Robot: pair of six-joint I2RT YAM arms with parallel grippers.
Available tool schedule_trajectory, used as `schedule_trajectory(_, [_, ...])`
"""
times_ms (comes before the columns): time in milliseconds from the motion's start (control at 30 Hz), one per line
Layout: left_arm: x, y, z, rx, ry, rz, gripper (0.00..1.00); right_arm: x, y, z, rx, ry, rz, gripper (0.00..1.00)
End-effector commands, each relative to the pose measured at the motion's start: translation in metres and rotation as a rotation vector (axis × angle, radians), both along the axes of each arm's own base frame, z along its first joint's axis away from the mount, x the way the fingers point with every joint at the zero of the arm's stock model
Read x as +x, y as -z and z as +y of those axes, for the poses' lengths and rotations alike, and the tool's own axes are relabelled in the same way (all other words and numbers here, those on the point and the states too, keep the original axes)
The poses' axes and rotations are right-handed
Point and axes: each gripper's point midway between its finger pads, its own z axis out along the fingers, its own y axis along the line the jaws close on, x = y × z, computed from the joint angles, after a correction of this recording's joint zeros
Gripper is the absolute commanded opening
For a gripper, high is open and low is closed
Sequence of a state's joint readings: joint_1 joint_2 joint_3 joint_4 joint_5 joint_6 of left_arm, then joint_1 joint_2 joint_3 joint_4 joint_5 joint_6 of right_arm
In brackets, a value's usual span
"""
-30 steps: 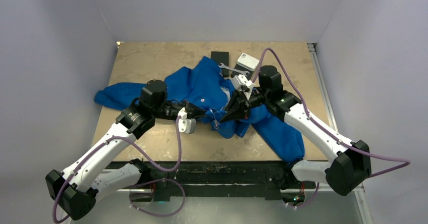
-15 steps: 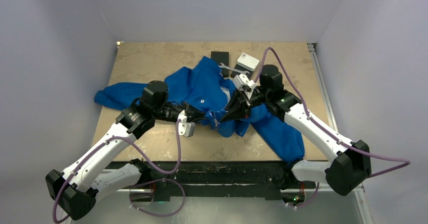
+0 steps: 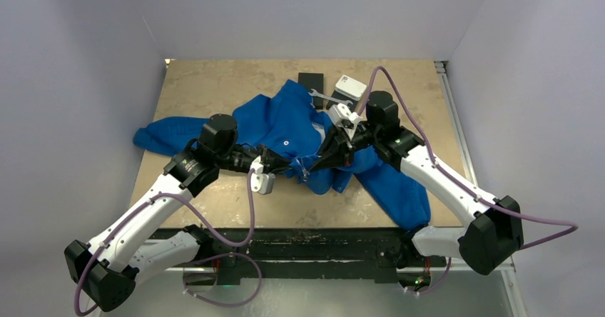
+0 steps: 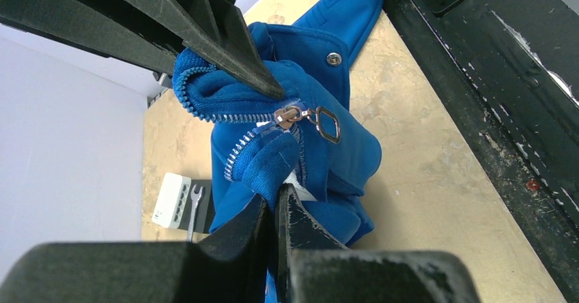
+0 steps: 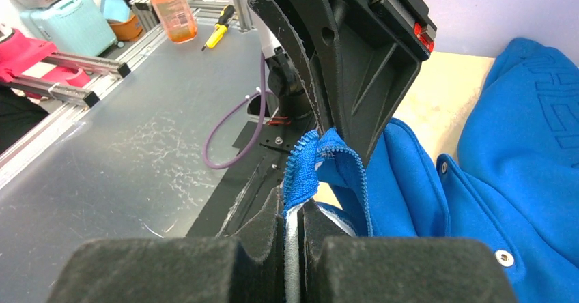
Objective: Zip up the jacket
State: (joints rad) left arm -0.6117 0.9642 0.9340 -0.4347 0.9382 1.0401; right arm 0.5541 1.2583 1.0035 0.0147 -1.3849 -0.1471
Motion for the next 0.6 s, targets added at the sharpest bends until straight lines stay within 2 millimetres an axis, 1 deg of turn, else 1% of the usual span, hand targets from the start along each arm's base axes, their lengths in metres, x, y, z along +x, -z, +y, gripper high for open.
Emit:
schedule_trajectory(0, [-0.01, -0.023, -0.004, -0.063, 0.057, -0.052, 0.0, 0.002, -0.019, 0.001, 0.043, -0.008, -0.057, 0.0])
schedule_trajectory(367, [-0.012, -0.016, -0.003, -0.046, 0.07, -0.059, 0.0, 0.001, -0.025, 0.001, 0.06, -0.001, -0.072, 0.0])
schedule_trajectory(567, [-0.015, -0.012, -0.001, -0.03, 0.086, -0.079, 0.0, 0.001, -0.024, 0.001, 0.067, -0.007, -0.063, 0.0])
